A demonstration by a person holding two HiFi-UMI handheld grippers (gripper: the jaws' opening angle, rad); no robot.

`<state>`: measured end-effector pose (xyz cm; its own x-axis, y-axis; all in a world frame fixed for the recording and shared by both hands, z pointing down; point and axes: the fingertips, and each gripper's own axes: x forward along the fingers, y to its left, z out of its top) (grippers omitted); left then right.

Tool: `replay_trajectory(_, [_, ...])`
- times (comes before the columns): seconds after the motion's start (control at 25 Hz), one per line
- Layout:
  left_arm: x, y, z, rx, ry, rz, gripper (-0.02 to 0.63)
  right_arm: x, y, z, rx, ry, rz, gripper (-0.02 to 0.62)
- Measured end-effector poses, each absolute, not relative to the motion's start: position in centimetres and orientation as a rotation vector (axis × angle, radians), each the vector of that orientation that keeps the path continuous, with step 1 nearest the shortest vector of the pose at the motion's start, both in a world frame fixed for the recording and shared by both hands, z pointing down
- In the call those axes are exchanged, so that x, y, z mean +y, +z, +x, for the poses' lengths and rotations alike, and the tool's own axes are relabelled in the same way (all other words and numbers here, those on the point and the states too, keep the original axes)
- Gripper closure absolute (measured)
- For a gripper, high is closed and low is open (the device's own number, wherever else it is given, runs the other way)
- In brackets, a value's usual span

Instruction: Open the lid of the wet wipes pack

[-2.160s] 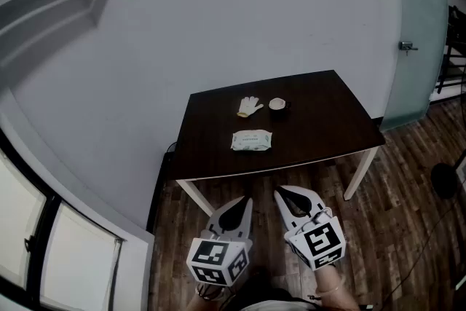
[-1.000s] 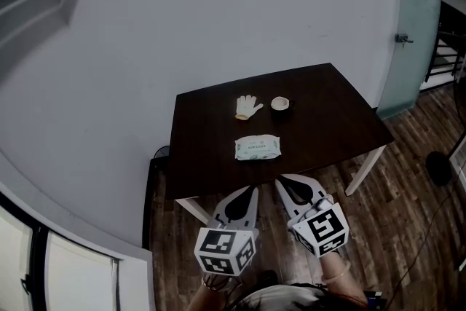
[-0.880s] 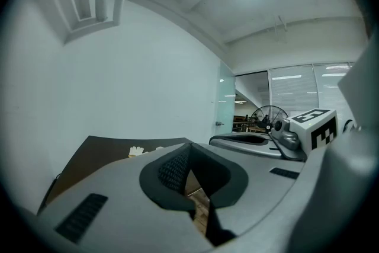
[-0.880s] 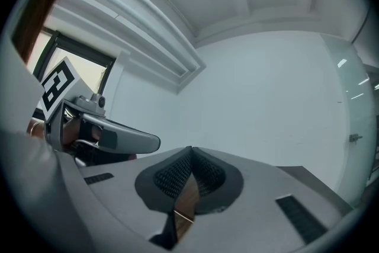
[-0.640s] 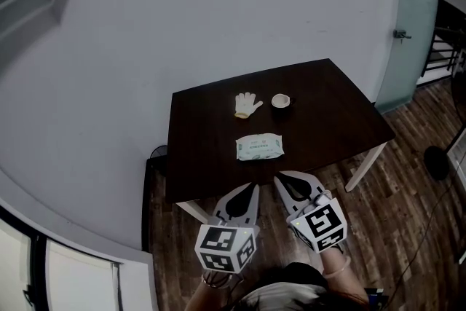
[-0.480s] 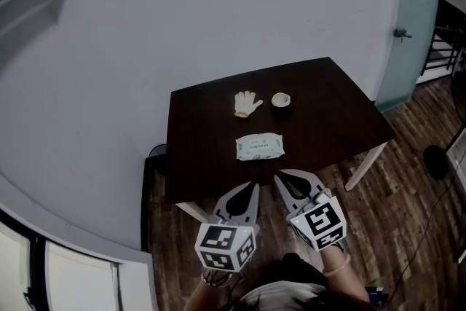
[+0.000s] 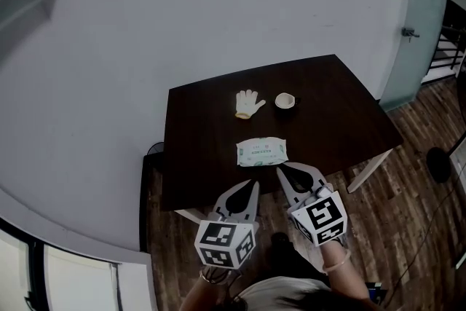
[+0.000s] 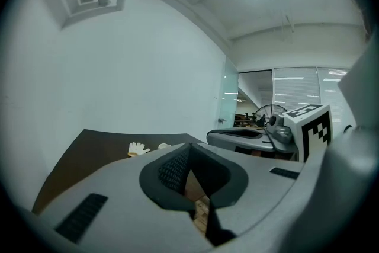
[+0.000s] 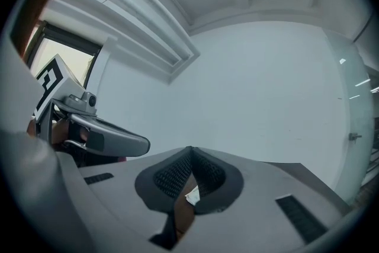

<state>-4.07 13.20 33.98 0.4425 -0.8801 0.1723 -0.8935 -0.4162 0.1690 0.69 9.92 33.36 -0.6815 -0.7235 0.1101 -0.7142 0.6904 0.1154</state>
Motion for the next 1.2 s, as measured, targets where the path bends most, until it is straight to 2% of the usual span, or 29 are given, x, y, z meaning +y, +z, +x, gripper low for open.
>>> replay_trajectory(0.96, [-4.6,41.5,-3.8,-1.621,0.123,2.263,0.588,-7.2,39.3,-0.2,-2.714,-0.096,0.869,0.586])
replay_trajectory(1.0, [-5.0,41.9,-3.8,-1.631,0.125,2.257,0.588,-7.7,39.6,-0.3,-2.713,-0.094,0.850,0.567])
replay_trajectory(1.2, [-6.8,43.5,-4.3,-1.640,0.145,2.232,0.588,-9.4,41.3,-1.2,-2.697,-0.089,0.789,0.557])
